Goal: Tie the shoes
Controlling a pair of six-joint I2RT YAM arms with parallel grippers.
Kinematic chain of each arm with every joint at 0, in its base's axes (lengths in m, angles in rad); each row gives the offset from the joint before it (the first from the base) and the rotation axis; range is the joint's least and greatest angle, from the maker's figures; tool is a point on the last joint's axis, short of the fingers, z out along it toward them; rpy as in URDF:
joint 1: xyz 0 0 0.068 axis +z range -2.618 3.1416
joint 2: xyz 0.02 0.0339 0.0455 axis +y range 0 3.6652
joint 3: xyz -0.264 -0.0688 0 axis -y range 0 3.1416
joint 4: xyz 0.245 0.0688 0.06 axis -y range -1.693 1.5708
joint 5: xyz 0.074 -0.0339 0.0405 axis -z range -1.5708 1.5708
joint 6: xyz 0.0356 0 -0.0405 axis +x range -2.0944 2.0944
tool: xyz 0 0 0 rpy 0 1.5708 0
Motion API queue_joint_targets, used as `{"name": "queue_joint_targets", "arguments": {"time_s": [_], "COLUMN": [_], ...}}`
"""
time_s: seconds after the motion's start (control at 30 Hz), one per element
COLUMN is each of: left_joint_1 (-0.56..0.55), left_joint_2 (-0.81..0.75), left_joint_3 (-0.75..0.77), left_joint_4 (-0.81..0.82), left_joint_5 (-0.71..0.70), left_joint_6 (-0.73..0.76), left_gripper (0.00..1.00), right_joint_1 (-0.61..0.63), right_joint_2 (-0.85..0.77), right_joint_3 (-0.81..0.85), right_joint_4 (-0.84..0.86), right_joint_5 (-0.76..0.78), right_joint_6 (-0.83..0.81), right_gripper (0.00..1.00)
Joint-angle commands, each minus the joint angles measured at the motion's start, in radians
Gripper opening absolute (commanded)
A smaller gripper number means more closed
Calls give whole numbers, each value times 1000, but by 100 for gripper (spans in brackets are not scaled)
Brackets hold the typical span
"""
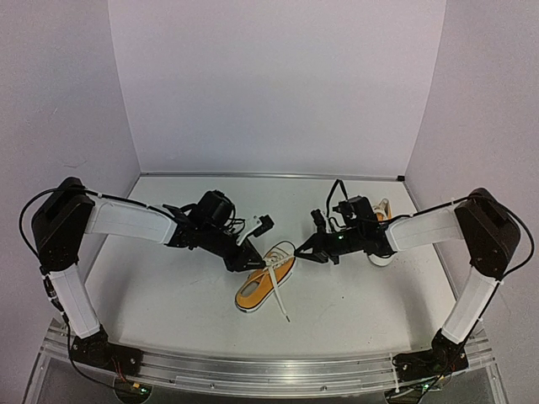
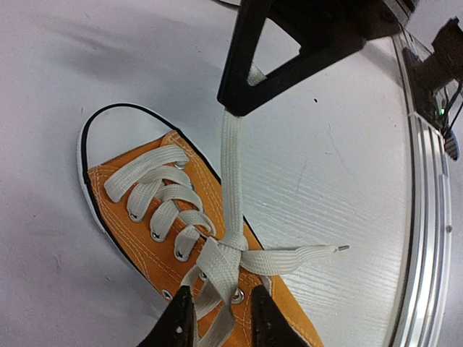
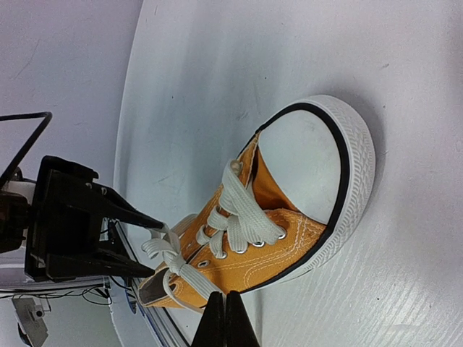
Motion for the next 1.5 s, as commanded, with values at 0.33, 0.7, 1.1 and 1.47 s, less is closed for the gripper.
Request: {"name": "queue_joint_targets", "arguments": {"time_s": [0.33,0.7,1.1,1.47], "left_joint_1": [85,149,152,141], "left_joint_2": [-60,-92,-118,-163], "left_joint_3": [-40,-96,-137,-217], "left_joint_4": [88,142,153,251], "left_joint_5": [-54,-47,-8,72], "left_joint_6": [-110,-181,-180,-241], "left_gripper": [0,0,0,0], "right_joint_1": [-6,-25,-73,-84], "right_joint_2": [-7,-36,-71,-42], "right_joint_3": [-40,-71,-103,-2], "right_joint_4": [26,25,3,-77], "right_joint_5": [26,47,52,36], "right_joint_6": [-4,-3,-15,-60], "right_gripper": [0,0,0,0]}}
